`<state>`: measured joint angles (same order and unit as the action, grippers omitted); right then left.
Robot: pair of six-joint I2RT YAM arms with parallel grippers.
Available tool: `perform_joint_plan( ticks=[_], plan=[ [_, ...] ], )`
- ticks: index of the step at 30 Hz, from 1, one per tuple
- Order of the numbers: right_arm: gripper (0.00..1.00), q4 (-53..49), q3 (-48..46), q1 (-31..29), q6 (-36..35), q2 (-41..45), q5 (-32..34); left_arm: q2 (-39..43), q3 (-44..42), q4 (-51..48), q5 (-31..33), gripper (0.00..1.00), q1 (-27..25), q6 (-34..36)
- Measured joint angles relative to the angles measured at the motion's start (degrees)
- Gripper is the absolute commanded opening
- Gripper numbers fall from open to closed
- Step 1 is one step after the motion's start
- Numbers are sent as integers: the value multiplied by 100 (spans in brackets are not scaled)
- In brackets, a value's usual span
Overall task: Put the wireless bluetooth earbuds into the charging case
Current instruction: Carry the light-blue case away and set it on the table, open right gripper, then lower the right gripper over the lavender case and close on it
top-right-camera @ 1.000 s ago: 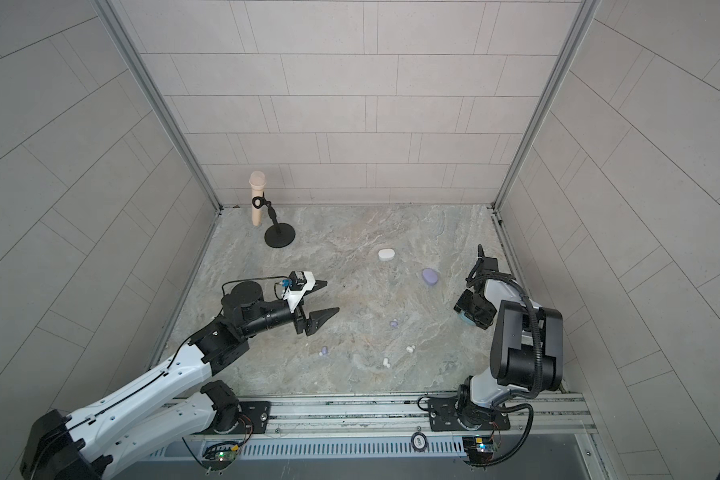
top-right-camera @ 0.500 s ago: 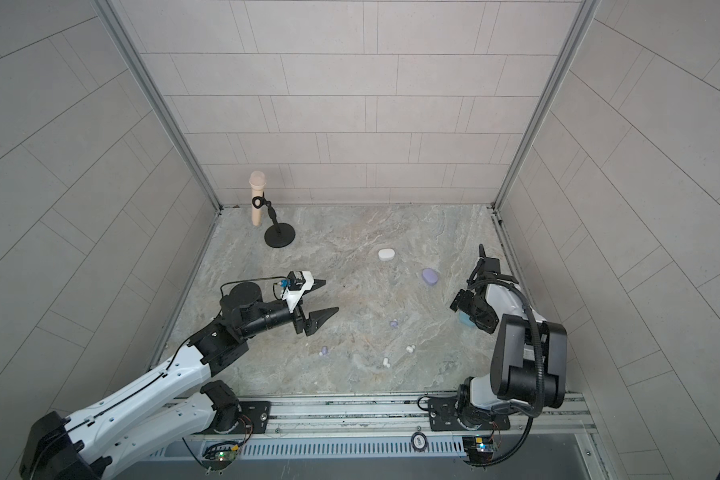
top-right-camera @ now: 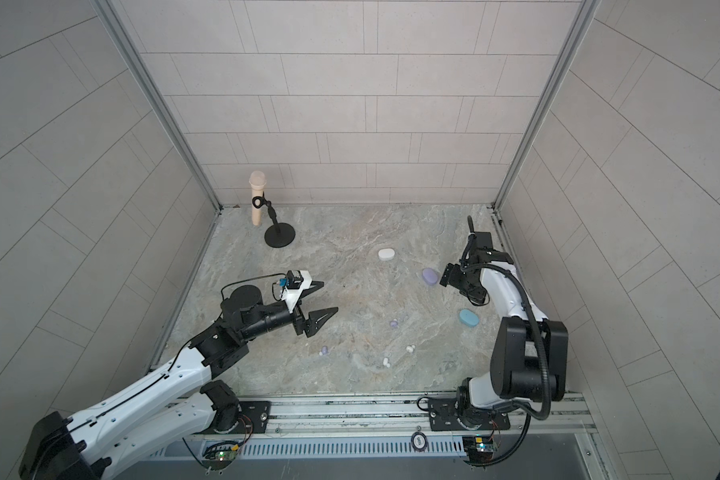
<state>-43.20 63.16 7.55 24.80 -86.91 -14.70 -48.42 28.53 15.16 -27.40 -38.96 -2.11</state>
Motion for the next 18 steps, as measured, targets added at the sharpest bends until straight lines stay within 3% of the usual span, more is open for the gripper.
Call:
perform_joint_plan(
  ticks=[4, 10, 18],
  plan=[
    [80, 297, 748, -273, -232, -1051, -52, 48, -17, 0, 76, 89, 0, -74],
    [79, 503, 1762, -553, -531, -2323, -149, 85, -70, 66, 192, 90, 11, -249],
    [79, 236, 2559, -918, -901, -2935, -348, 212, -245, 111, 369, 91, 31, -437]
  ],
)
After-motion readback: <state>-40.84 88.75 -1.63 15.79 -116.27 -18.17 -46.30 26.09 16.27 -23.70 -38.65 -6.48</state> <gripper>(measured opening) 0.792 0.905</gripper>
